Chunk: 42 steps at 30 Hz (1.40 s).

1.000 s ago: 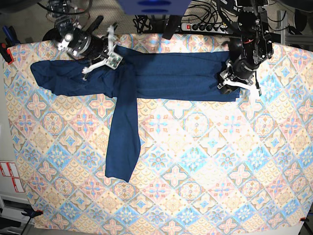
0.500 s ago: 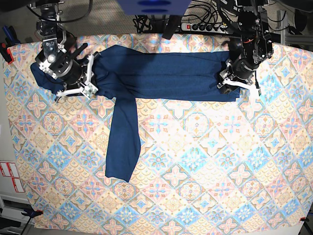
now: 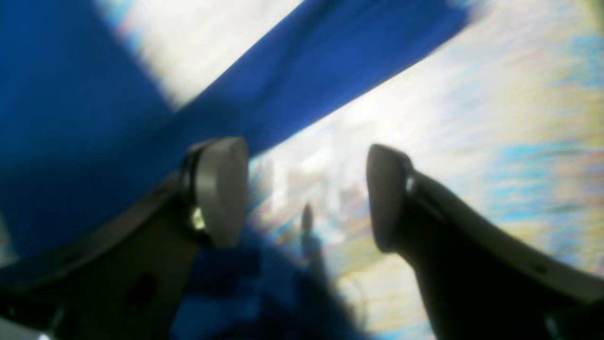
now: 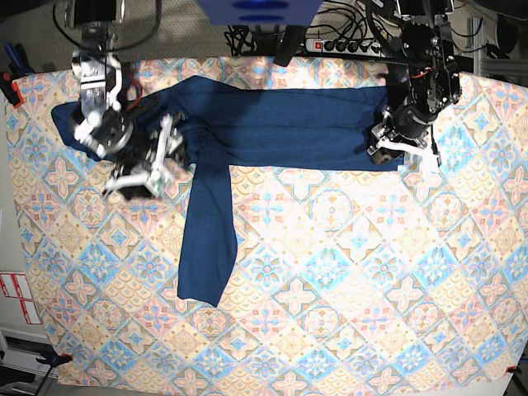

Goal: Fold the T-shirt properly
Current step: 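Release the sleeve and lower the right gripper back onto it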

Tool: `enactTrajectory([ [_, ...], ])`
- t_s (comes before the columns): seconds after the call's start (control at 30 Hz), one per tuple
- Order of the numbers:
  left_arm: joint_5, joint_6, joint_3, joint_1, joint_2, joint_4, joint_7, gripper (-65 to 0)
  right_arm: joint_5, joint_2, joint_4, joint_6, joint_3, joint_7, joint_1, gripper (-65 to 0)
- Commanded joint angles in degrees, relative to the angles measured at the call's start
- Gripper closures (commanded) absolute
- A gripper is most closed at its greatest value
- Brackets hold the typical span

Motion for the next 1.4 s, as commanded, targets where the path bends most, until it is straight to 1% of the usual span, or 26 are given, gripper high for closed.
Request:
enactTrajectory([
  [0.0, -0.6, -0.49, -0.13, -0.2, -0.42, 0.75, -0.48, -22.9, 0.41, 0.43, 0.01, -0.25, 1.12, 0.47, 1.4, -38.5],
  [0.17, -0.6, -0.49, -0.13, -0.02, -0.42, 0.75, -0.48, -22.9, 0.32, -0.89, -7.81, -0.25, 1.73, 0.38, 10.46, -38.5],
  [0.37, -0.6, -0.49, -0.13, 0.15, -0.42, 0.75, -0.48, -22.9, 0.32, -1.15, -25.04, -0.25, 1.73, 0.99, 19.6, -38.5],
  [0.5, -0.6, -0.49, -0.13, 0.24, -0.33, 0.75, -0.48, -22.9, 0.32, -2.91, -35.33, -0.25, 1.91, 1.17, 26.19, -38.5],
  [0.6, -0.6, -0.49, -0.4, 0.24, 0.55, 0.75, -0.48, -22.9, 0.32, -3.0, -42.62, -0.25, 1.91, 3.28, 29.8, -38.5],
  [0.7, -0.6, -0.49, -0.48, 0.33, 0.9, 0.75, -0.48, -22.9, 0.32, -3.09, -47.19, -0.25, 1.91, 4.77, 32.0, -38.5],
  [0.83, -0.69, -0.49, -0.48, 0.33, 1.78, 0.75, -0.31, -22.9, 0.32, -4.93, -52.82, -0.25, 1.91, 6.36, 35.25, -38.5],
  [1.0, -0.69, -0.49, -0.4, 0.33, 2.66, 0.75, -0.22, -22.9, 0.32, -5.02, -61.79, -0.25, 1.91, 11.19, 37.89, -38.5],
  [1.07, -0.69, -0.49, -0.48, 0.33, 3.19, 0.75, -0.22, -22.9, 0.32, -5.02, -64.86, -0.25, 1.91, 12.33, 39.12, -38.5],
  [1.17, -0.69, -0.49, -0.48, 0.33, 3.19, 0.75, -0.22, -22.9, 0.32, -5.02, -69.35, -0.25, 1.91, 15.15, 40.52, -38.5],
  [1.27, -0.69, -0.49, -0.48, 0.33, 3.19, 0.75, -0.22, -22.9, 0.32, -5.02, -71.72, -0.25, 1.91, 18.05, 41.23, -38.5],
  [1.37, -0.69, -0.49, -0.48, 0.33, 3.19, 0.75, -0.22, -22.9, 0.32, -5.02, -73.04, -0.25, 1.91, 19.63, 41.23, -38.5],
])
